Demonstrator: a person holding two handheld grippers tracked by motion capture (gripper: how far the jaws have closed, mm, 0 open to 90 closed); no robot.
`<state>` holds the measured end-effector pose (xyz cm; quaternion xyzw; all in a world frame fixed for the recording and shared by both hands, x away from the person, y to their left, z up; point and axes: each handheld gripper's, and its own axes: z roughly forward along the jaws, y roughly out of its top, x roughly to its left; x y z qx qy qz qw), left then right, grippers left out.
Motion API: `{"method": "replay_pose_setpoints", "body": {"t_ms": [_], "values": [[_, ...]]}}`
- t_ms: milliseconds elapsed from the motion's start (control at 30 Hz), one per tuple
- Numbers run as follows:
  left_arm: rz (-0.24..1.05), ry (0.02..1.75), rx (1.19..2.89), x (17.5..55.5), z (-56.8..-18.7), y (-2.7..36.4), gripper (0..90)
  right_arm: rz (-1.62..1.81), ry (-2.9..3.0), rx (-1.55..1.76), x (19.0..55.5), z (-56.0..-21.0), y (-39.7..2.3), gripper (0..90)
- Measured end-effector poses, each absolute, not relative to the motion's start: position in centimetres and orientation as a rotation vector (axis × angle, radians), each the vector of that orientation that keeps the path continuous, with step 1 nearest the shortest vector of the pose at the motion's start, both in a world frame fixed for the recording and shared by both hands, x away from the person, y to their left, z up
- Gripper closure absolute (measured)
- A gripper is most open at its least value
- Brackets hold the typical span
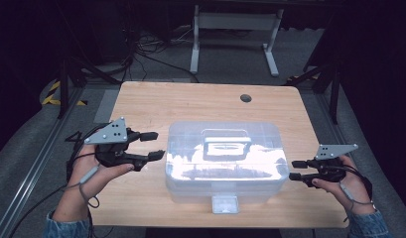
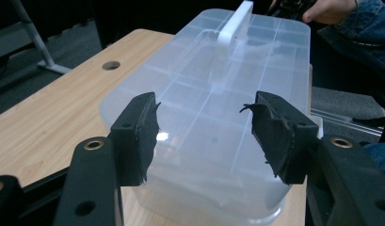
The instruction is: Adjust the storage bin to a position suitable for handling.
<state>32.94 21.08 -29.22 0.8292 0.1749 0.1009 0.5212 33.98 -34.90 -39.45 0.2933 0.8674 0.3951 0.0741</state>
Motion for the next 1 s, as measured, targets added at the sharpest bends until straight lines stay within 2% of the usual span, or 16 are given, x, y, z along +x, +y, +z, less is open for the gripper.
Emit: {"method": "replay_pose_setpoints", "body": {"t_ms": [400,1000], "values": [[0.187,0.326,2.012,34.7,-28.0,17.1,41.9,1.183,2.588,0.903,33.1,-39.3,-35.7,49.6],[0.132,0.251,2.095,37.1,-28.0,11.3,41.3,1.180,2.567,0.941,31.8,-39.4,-36.6,49.2]]}}
